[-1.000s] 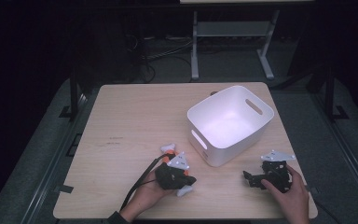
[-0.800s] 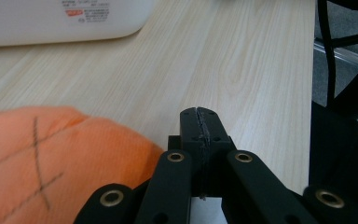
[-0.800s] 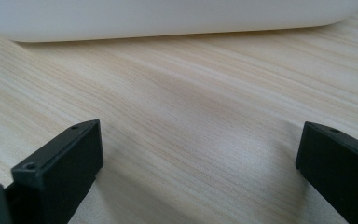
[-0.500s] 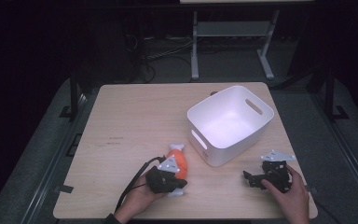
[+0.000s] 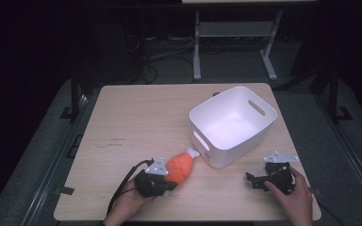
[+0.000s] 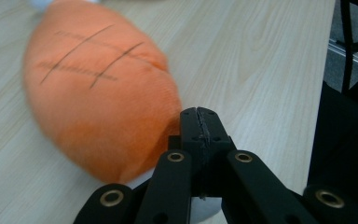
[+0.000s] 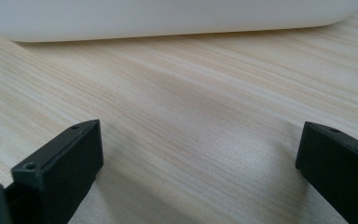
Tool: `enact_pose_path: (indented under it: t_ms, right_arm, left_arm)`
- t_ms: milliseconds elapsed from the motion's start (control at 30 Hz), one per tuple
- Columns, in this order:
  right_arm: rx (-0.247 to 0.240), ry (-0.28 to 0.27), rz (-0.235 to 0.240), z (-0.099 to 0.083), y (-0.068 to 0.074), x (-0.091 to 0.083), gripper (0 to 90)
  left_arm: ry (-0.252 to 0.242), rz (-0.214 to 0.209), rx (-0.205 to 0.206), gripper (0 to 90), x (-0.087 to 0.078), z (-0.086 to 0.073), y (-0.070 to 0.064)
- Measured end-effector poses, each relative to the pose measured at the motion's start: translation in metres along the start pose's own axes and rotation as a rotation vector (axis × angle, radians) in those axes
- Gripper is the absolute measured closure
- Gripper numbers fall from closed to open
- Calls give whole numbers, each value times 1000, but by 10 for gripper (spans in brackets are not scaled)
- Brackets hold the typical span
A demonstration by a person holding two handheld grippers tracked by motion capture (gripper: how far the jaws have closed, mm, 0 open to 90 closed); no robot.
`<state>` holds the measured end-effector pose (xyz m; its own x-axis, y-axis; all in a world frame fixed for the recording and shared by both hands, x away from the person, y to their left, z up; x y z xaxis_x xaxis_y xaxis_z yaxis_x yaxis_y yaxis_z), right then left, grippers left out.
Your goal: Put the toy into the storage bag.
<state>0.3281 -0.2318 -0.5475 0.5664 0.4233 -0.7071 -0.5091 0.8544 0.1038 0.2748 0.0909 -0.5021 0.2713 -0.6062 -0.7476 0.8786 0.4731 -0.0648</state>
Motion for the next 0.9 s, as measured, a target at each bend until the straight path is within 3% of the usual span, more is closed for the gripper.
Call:
enact_pose_path:
  t_ms: [567, 733, 900]
  right_arm:
    - [0, 0, 0, 0, 0, 0, 2]
    - [0, 0, 0, 0, 0, 0, 2]
    - [0, 0, 0, 0, 0, 0, 2]
  left_arm:
    - [0, 74, -42, 896, -21, -18, 26]
    - [-1, 77, -38, 891, -25, -17, 27]
    - [-4, 73, -38, 828, -29, -15, 27]
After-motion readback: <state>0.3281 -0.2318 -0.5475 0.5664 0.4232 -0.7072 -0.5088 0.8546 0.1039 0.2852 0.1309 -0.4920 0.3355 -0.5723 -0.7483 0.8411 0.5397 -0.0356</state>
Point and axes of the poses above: each handheld gripper's, and its own axes: x roughly forward along the jaws, z roughly out of its top, y roughly to its left, the point moved 9 cm from there along x, roughly forward along the jaws, and after that the axes turned 6 degrees about z, right-handed, at the moved point
